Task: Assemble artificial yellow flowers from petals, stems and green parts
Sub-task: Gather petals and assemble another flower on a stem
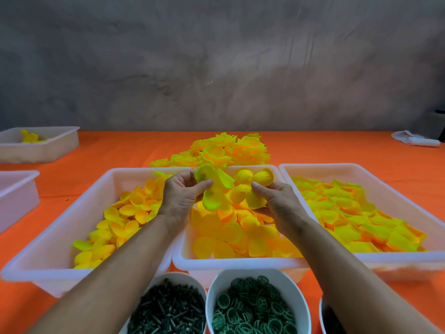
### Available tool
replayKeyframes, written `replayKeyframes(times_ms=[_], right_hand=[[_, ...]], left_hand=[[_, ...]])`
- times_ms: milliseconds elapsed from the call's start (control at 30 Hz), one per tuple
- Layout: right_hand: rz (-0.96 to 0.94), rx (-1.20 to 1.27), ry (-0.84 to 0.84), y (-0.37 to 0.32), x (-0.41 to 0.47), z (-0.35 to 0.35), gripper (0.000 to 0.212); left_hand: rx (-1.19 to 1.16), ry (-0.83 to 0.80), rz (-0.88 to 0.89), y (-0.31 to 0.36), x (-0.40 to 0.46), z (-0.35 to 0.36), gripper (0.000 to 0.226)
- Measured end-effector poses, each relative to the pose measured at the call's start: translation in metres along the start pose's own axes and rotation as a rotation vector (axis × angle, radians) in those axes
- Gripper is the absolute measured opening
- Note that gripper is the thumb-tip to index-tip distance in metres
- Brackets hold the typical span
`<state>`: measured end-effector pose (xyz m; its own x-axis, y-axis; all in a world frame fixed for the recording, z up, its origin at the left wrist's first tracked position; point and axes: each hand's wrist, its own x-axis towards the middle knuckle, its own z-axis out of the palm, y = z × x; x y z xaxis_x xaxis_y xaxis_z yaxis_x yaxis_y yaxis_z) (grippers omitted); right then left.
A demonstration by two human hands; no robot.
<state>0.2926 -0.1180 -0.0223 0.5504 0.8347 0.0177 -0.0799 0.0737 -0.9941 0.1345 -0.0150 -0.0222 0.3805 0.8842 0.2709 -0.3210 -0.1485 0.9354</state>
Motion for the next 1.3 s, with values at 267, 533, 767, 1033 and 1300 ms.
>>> replayKeyframes(times_ms=[267,533,767,1033,1300], right_hand=[[0.068,0.197,-0.013,0.000,0.004,-0.005,0.007],[-0.011,0.258,0.002,-0.001,0.004,-0.005,0.011],[-0.130,0.252,0.044,-0.001,0.005,-0.004,0.016],[-0.098,0.221,-0.093,-0.002,0.006,-0.004,0.014],[-0.065,0.014,-0.346,0.001,-0.001,0.000,0.036]], left_hand=[[0.127,-0.088,0.096,-0.001,-0.003,0.004,0.019],[0.239,-0.190,0.090,-0.001,-0.004,0.006,0.024],[0.290,-0.285,0.067,-0.001,-0.008,0.006,0.021],[0.380,-0.202,0.095,0.001,-0.006,0.008,0.014],[0.183,-0.223,0.002,0.006,-0.008,0.008,0.032]])
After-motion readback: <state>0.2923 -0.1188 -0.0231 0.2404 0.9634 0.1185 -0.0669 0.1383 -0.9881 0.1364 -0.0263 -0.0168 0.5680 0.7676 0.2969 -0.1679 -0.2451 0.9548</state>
